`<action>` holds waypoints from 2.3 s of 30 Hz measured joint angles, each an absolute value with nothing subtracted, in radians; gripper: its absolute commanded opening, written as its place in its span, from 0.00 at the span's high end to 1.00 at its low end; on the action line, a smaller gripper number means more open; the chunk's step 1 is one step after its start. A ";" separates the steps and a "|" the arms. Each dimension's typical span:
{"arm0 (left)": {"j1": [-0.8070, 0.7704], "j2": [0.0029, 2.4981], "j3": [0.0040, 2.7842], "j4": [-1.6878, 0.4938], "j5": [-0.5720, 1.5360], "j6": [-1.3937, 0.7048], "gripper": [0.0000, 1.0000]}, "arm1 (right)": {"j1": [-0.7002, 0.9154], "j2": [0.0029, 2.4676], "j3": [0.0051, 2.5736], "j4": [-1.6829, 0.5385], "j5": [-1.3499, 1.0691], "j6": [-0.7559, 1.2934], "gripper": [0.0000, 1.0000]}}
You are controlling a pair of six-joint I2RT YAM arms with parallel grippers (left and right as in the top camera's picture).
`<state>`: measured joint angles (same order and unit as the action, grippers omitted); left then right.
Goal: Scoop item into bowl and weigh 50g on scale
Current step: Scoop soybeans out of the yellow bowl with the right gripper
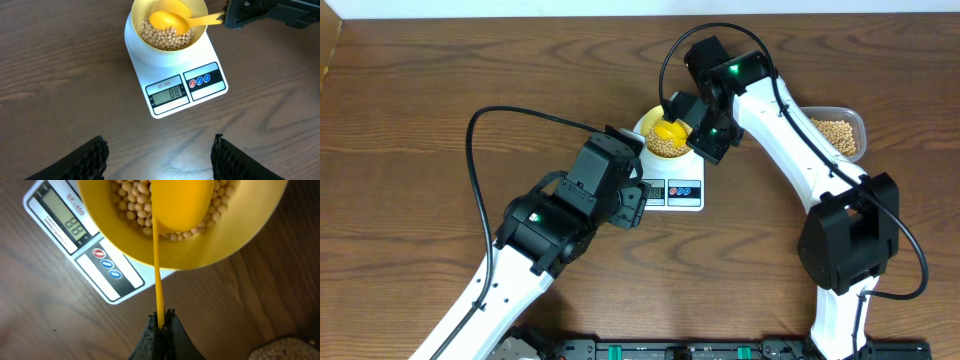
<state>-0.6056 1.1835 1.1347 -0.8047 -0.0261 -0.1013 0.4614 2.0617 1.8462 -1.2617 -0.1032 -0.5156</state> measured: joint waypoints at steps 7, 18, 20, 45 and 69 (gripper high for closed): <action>-0.606 1.184 1.135 -0.805 -0.026 -0.101 0.31 | 0.461 2.062 1.846 -1.268 -0.126 -0.513 0.99; -0.606 1.184 1.135 -0.805 -0.026 -0.101 0.31 | 0.461 2.062 1.845 -1.274 -0.154 -0.481 0.99; -0.606 1.184 1.135 -0.805 -0.026 -0.101 0.31 | 0.461 2.062 1.845 -1.274 -0.157 -0.474 0.99; -0.606 1.184 1.135 -0.805 -0.026 -0.101 0.31 | 0.406 2.062 1.845 -1.271 -0.308 -0.331 0.99; -0.606 1.184 1.135 -0.805 -0.026 -0.101 0.31 | 0.326 2.062 1.844 -1.301 -0.490 -0.296 0.99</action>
<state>-0.6056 1.1835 1.1347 -0.8047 -0.0261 -0.1009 0.3256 2.0617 1.8442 -1.3014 -0.4896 -0.2958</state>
